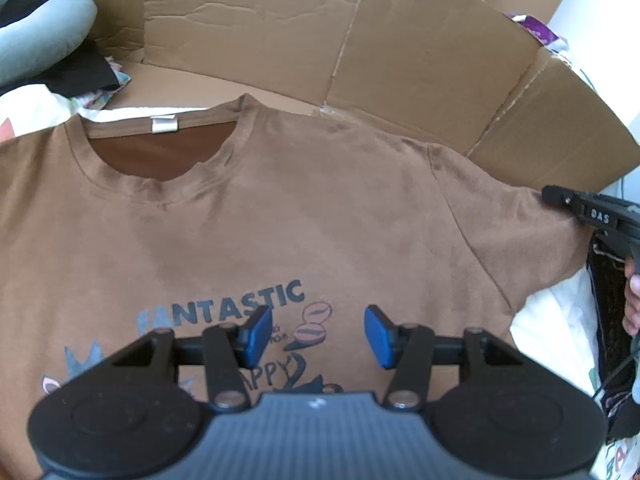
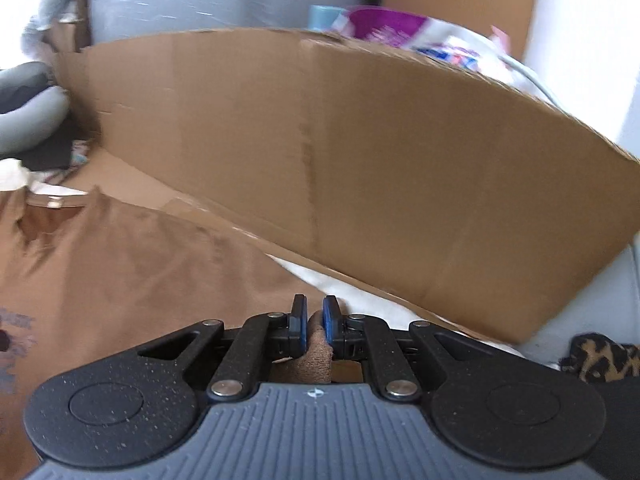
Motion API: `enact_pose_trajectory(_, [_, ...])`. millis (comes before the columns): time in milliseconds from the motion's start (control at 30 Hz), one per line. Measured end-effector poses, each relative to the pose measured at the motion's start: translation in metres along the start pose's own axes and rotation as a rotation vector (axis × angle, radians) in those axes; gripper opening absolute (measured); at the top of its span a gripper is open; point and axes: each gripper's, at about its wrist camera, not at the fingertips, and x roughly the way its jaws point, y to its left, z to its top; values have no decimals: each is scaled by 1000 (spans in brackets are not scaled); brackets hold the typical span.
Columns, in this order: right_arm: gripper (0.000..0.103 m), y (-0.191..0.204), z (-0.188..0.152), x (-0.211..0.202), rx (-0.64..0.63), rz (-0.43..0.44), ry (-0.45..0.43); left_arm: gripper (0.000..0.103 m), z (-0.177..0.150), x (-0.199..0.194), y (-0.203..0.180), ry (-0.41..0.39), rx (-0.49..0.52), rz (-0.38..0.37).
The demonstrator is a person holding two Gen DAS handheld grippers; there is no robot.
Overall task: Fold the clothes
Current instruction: 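Pull the held sleeve outward with the right tool to straighten it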
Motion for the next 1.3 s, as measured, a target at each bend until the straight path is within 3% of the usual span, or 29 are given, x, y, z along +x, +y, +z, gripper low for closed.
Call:
enact_pose_trajectory(200, [7,38,2,-6,-37,107,-16,54,1,1,-1,0,-7,-2])
enact_pose_trajectory(433, [12,82,-11,0,-63,222,49,54,0,0,3,0,-23,3])
enact_pose_trajectory(500, [20,87,-14,-2,-54,251,54,54,-1,0,5,0,-27,4])
enact_pose_trajectory(533, [30,88,-16,-5,-45,261,52,54,-1,0,6,0,-28,5])
enact_pose_trajectory(633, [31,81,-16,-15,-10,279,42,54,-1,-1,8,-1,-35,6])
enact_pose_trajectory(767, [31,65,-14,-27,24,254,18,54,0,-1,10,-5,-39,4])
enact_pose_trajectory(1067, [31,21,-19,-30,15,109,16,54,1,-1,13,-5,-45,8])
enact_pose_trajectory(1300, [36,14,-30,-10,22,103,58,54,0,2,10,3,-35,6])
